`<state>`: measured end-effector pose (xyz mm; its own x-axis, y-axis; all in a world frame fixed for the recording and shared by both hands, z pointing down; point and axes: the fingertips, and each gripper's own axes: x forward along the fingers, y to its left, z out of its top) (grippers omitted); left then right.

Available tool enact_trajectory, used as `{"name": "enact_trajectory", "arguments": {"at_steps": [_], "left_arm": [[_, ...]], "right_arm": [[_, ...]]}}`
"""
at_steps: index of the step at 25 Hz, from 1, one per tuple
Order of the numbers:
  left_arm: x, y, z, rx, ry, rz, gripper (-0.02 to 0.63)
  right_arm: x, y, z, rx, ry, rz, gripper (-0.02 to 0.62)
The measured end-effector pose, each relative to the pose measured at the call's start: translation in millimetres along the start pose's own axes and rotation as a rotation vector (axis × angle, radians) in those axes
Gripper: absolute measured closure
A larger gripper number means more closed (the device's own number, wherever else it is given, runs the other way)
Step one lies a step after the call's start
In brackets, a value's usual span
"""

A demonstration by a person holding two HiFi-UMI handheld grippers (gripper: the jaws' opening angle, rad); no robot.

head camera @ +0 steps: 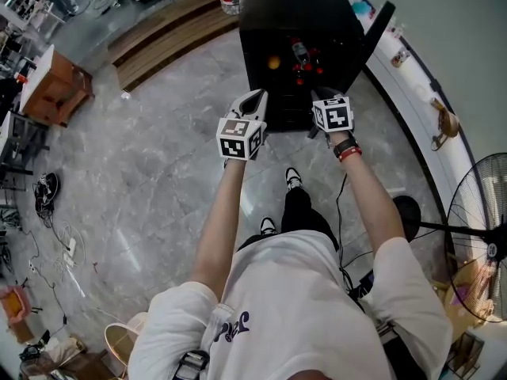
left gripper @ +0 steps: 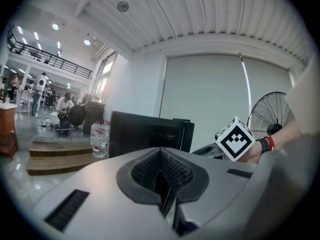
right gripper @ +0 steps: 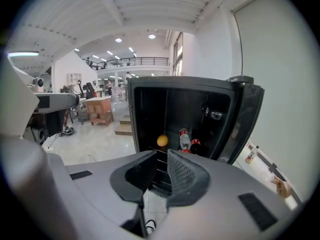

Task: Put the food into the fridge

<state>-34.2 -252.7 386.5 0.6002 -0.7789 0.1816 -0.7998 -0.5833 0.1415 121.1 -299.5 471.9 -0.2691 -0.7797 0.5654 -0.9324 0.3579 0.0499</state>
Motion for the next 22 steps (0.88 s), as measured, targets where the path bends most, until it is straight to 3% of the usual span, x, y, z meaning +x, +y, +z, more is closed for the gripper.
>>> {"name": "enact_trajectory", "arguments": {"at_steps": [13,22], "left_arm": [[-33.4,-18.4,-5.2,0.05,0.016,0.002,0.588],[-58.6,-33.4,2.9,0.026,-0.016,0.019,0.588]], "right_arm": [[-65.3,-18.9,-11.5,0.092,-0.053,-0.053,0.572],[-116.2,-9.6,-4.1,0.137,-0.147,-0.045,0.581]]}}
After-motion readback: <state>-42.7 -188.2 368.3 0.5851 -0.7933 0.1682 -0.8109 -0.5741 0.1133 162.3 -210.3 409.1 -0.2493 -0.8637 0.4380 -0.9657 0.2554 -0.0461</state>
